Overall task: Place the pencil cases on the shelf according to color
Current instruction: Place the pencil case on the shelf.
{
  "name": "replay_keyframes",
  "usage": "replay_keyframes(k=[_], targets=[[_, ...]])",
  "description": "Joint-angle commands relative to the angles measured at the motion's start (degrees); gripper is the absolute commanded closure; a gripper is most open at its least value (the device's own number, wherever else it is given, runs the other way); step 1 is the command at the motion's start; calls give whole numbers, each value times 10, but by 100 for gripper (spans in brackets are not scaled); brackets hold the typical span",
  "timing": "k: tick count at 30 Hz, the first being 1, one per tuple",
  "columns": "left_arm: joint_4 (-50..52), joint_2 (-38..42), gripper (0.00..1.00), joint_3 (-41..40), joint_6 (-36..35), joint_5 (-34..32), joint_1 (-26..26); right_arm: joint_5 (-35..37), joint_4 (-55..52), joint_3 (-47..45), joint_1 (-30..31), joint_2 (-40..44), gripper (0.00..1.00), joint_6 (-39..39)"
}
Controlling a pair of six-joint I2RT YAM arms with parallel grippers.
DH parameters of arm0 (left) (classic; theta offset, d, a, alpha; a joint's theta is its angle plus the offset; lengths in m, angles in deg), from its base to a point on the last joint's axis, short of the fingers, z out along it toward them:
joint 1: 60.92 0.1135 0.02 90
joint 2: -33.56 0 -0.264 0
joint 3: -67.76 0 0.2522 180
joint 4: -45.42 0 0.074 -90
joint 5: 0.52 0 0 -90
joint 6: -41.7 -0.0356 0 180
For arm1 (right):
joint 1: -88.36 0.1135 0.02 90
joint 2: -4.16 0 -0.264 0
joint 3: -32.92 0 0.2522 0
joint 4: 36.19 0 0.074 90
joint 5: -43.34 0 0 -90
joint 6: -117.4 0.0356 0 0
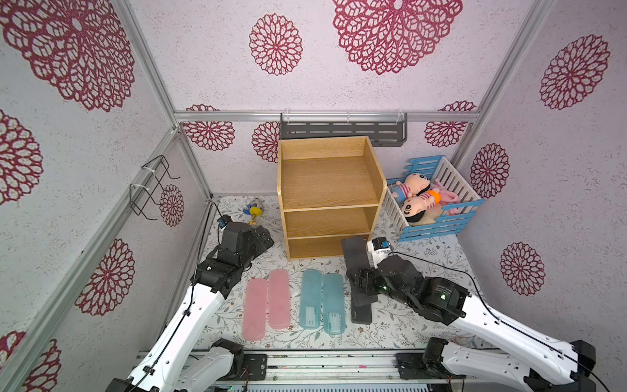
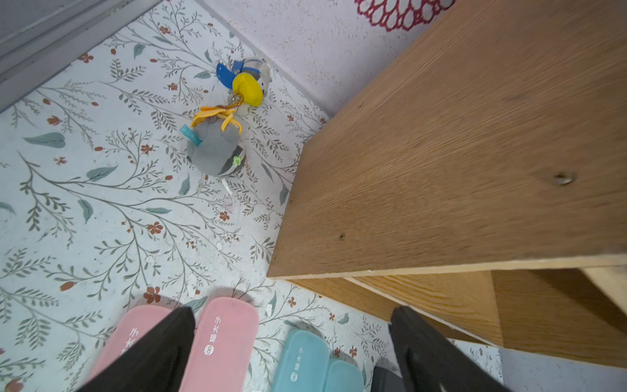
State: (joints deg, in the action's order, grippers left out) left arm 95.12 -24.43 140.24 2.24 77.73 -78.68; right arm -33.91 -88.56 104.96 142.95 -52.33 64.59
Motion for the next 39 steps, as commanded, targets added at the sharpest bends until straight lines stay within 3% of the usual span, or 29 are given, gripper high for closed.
replay_keyframes(k=[1,8,15,19,23,26,30,36,39], targets=[[16,-3,3,36,-18,-16,-5,12,41,75,3,-14,53,-55],[27,-36,3,103,-34,-16,-5,74,4,253,-6,-121,50,-135],[26,-71,3,149,-36,23,-5,61,-33,441,-101,-246,50,-169],[9,-78,3,154,-26,45,-6,34,-76,574,-151,-350,50,-191],[6,-81,3,154,-22,59,-6,85,-163,735,-178,-475,50,-201],[7,-80,3,149,-22,65,-8,82,-200,842,-191,-553,51,-205],[15,-78,3,144,-20,70,-8,88,-224,892,-196,-601,50,-195],[20,-77,3,131,-19,74,-9,92,-223,888,-198,-615,20,-193],[30,-77,3,133,-18,73,-8,83,-198,889,-198,-607,11,-198]])
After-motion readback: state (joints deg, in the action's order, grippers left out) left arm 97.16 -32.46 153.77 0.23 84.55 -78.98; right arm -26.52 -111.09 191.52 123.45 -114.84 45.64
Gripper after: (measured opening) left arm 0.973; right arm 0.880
